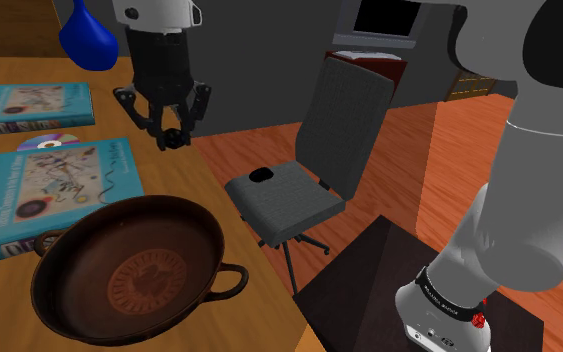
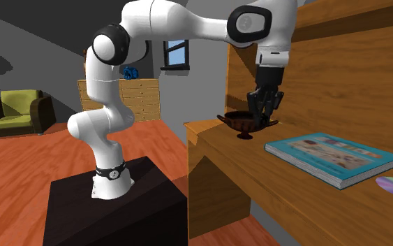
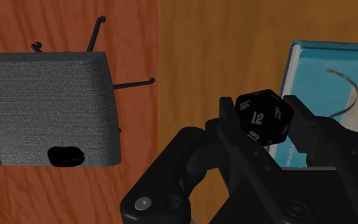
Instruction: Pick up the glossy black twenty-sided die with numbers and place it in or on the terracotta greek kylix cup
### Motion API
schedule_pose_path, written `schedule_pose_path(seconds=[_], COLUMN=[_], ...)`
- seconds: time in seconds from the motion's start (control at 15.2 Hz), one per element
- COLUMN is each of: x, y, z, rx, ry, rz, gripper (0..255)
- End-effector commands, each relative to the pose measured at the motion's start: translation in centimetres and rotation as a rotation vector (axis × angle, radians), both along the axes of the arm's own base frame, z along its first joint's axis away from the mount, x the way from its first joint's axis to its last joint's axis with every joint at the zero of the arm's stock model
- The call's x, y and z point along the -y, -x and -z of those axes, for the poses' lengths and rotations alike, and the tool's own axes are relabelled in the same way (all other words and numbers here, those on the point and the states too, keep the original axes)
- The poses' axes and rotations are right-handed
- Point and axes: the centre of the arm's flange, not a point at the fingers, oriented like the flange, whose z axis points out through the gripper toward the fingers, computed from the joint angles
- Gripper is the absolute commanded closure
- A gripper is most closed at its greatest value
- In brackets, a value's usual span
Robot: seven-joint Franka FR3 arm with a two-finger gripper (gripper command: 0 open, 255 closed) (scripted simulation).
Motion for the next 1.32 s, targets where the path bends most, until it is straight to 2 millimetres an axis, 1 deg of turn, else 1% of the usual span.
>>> schedule_pose_path(seconds=[0.0, 0.53, 0.59, 1.25], x=[0.1, 0.1, 0.1, -7.9], y=[0.0, 0.0, 0.0, 10.5], z=[-1.1, -5.4, -5.5, -5.5], rx=[0.0, 0.0, 0.0, 0.0], ry=[0.0, 0.0, 0.0, 0.0], rz=[0.0, 0.0, 0.0, 0.0], gripper=[255, 255, 255, 255])
